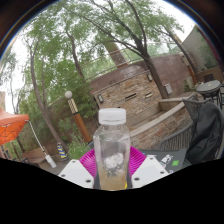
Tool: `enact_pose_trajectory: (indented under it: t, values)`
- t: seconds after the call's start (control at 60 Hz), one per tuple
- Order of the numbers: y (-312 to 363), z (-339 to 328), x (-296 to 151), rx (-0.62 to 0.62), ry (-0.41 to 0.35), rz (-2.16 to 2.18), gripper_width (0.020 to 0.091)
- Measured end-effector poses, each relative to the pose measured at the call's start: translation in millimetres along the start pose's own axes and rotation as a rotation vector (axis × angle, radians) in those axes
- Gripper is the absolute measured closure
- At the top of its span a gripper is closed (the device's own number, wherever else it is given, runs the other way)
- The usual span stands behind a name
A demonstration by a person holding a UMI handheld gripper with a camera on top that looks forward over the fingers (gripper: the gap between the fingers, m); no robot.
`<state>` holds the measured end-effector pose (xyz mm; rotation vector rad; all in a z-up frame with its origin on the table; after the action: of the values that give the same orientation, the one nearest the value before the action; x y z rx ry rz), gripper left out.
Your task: Pour water
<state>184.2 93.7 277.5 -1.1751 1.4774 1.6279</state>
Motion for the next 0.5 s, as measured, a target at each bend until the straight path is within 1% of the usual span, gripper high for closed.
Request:
enact_pose_trajectory:
  t: [0.05,0.083,0.133,0.15,0.233,0.3,0.383,0.4,0.467,0.5]
  values:
    - [-26.0,-2.1,3.3,-0.022,0.020,-0.092,0.0730]
    - [-46.4,-3.4,13.5,-0.021,0.047,-0.136,0.0730]
    - [-74.9,-14.1,35.8,-0.043,0.076,-0.212,0.0730]
    - [-69.4,-9.5,35.5,-0.041,0.085,-0.232,0.0730]
    - [-115.9,-5.8,70.0,-0.044,0.152,-0.330,0.0731]
    - [-142.5,-5.0,93.7,-0.034,0.187,-0.365,0.0730]
    - [-149.7,-6.9,111.2,-0.062,0.203,-0.368,0.0730]
    - [-133.0,-18.2,115.5,-0.064,0.208,-0.369,0.0730]
    - [-135.9,-17.8,128.3,-0.098,0.221,-0.365,0.0730]
    - [-134.4,-22.8,138.7,-0.106,0.239,-0.365,0.0729]
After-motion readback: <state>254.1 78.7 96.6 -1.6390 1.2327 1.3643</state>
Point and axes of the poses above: the point between the fingertips, and its own axes, seen from behind it with the camera up: y to the left, x down, z forward, the way the camera looks, the point moved 5 cm from there along -z, backward, against the way the camera looks, and after that the axes turned 2 degrees about -x, right-handed, at the moved point
